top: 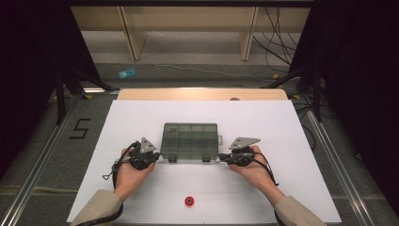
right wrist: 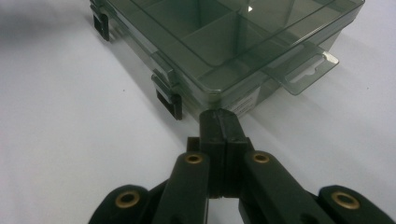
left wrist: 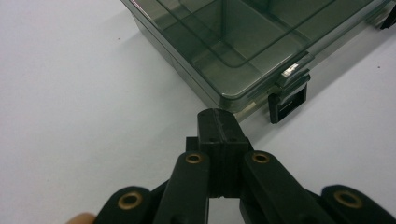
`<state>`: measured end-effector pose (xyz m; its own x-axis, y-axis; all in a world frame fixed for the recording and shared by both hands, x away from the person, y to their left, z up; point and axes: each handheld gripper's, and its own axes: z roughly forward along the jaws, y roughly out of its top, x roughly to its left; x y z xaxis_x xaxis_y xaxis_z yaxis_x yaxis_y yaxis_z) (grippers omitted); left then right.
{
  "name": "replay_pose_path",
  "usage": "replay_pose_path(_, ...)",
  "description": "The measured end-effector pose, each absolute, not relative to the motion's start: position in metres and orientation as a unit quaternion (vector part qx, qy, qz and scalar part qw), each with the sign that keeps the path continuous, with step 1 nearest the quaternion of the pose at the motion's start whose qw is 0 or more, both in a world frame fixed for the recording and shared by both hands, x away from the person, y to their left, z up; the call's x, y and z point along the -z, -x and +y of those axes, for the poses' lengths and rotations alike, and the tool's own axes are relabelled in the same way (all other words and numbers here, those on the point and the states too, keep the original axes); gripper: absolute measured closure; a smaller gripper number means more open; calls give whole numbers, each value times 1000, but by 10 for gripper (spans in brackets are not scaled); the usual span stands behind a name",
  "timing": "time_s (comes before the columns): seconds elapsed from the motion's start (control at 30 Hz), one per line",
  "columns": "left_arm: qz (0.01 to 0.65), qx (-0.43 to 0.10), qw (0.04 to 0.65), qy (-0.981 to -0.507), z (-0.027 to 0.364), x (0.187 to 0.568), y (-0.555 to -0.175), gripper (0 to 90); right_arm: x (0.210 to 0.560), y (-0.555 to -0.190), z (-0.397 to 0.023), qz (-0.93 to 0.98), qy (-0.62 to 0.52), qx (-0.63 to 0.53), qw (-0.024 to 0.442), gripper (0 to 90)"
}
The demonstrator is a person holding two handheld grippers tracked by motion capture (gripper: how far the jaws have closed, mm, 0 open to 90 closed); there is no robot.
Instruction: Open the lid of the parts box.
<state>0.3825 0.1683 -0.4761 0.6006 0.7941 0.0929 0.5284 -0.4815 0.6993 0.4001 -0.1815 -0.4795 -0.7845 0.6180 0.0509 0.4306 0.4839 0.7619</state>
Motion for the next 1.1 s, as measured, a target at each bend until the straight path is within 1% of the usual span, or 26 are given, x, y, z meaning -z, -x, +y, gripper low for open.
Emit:
replay_pose_path(0.17,387,-208,321,-839,169,476,-383,900,480,-400,-182,853,-307,-406,116,900)
replay_pose_path(0.27,375,-217,320,-842,168,476,-382,900,480,-400,-182,851,-308,-408,118,900)
replay_pose_path(0.33,371,-220,321,-843,167,476,-382,900,480,-400,-182,848,-314,-411,111,900)
replay_pose_path(0.83,382,-215,330,-836,170,474,-381,900,479,-399,-183,843,-317,-420,114,900)
replay_pose_path(0.97,391,-210,348,-826,170,473,-381,900,478,-400,-184,837,-317,-429,120,900)
replay_pose_path(1.0,382,-211,341,-833,172,471,-381,900,478,-400,-184,837,-317,-429,121,900)
replay_pose_path(1.1,383,-217,349,-827,171,471,-380,900,477,-399,-184,833,-319,-435,123,900)
